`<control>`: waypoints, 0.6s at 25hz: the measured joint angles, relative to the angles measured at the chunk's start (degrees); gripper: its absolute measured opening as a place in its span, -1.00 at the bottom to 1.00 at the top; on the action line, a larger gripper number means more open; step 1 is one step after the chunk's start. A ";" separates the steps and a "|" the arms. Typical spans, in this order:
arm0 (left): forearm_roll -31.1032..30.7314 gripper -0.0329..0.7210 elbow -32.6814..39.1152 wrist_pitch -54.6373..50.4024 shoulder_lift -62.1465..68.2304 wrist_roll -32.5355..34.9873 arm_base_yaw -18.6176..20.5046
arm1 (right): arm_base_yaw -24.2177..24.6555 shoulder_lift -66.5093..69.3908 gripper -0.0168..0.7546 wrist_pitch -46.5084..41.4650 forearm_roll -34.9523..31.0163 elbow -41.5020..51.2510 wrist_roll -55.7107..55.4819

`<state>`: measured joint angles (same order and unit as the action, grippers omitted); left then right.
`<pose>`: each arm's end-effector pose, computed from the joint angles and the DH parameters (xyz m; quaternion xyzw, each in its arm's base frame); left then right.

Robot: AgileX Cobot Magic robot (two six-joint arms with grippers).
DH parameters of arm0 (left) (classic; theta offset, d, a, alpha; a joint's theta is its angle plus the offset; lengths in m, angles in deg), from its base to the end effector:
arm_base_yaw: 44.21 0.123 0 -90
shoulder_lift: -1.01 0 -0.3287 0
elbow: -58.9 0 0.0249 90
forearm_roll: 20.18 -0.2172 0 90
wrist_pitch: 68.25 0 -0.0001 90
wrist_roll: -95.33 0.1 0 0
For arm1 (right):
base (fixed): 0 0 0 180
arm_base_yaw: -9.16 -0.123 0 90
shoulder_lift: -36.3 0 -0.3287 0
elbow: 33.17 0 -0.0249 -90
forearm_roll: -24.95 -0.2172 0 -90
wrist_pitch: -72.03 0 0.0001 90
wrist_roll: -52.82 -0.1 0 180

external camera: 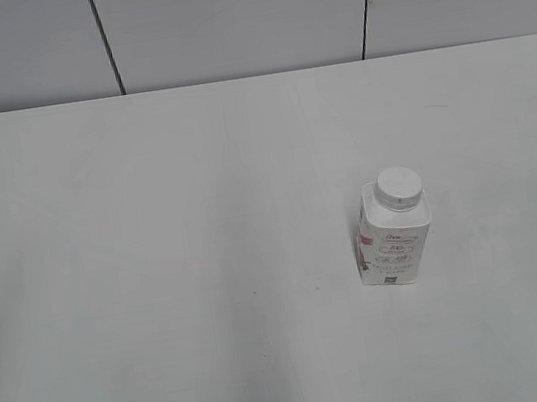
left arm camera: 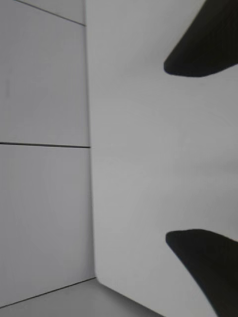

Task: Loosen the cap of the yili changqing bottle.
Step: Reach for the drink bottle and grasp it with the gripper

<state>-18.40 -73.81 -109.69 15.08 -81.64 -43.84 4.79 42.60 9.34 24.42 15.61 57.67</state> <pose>-0.0427 -0.0023 0.3066 0.0155 0.7813 0.0032 0.6240 -0.0743 -0.0049 0.2571 -0.0691 0.8533 0.0025 0.5168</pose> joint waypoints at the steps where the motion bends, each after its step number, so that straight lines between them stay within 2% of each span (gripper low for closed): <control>1: 0.00 0.61 0.31 2.88 1.38 0.00 0.00 | 0.00 0.00 0.51 0.00 0.00 0.00 0.00; 15: 0.47 0.54 10.50 43.09 23.07 0.00 0.00 | 0.00 0.00 0.51 0.00 0.00 0.00 0.00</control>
<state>-17.93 -63.31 -66.60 38.15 -81.64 -43.84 4.79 42.60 9.34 24.42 15.61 57.67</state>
